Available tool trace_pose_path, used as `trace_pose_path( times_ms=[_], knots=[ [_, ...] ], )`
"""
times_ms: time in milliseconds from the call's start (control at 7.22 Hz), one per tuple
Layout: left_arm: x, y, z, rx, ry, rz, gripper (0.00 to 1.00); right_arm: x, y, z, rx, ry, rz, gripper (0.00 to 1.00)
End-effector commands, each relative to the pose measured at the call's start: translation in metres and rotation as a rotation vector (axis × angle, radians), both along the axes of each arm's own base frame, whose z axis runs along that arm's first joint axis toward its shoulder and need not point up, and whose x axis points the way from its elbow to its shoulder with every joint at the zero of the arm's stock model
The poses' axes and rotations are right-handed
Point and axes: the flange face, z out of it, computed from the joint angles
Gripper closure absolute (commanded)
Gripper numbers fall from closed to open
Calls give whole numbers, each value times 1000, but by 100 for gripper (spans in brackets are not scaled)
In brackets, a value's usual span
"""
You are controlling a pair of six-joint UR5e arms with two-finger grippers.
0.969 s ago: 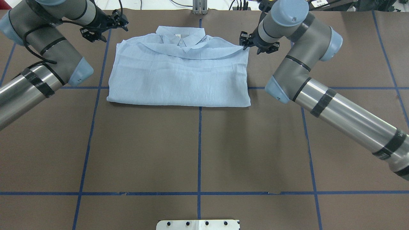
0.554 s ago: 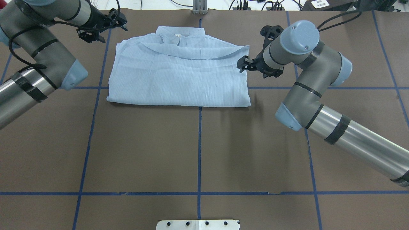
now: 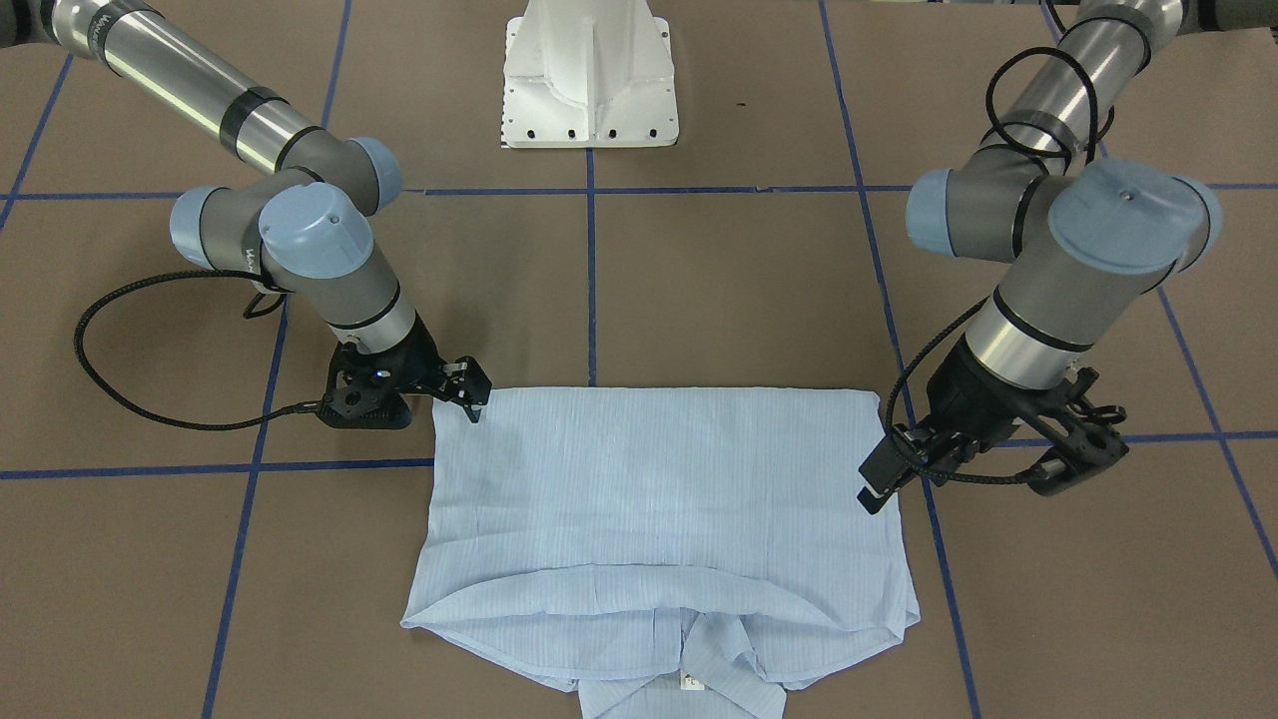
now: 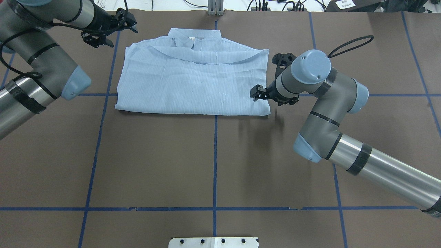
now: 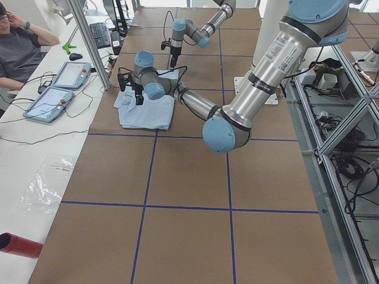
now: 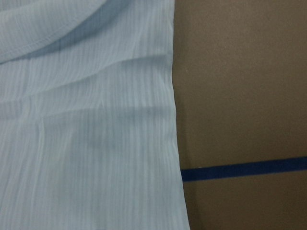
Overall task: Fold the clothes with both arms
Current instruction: 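Lower the right gripper to the folded shirt's nearest corner and grasp it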
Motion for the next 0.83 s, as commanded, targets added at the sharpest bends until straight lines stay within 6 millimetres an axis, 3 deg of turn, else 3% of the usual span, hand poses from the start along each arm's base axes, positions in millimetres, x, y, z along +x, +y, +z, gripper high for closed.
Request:
trace_pose_path(
  times_ms=[0, 138, 277, 692],
  knots=[
    [-2, 3, -5, -6, -1, -3, 0, -6, 4, 3, -6, 4, -17, 74],
    [-2, 3, -1, -9, -6, -3, 0, -6, 5, 1, 2, 2, -25, 100],
    [-3, 4, 4, -11, -9, -4, 0, -5, 4, 2, -3, 0, -34, 100],
    [-3, 4, 3, -9, -9, -3, 1, 42, -13, -15, -48, -65, -49, 100]
  ],
)
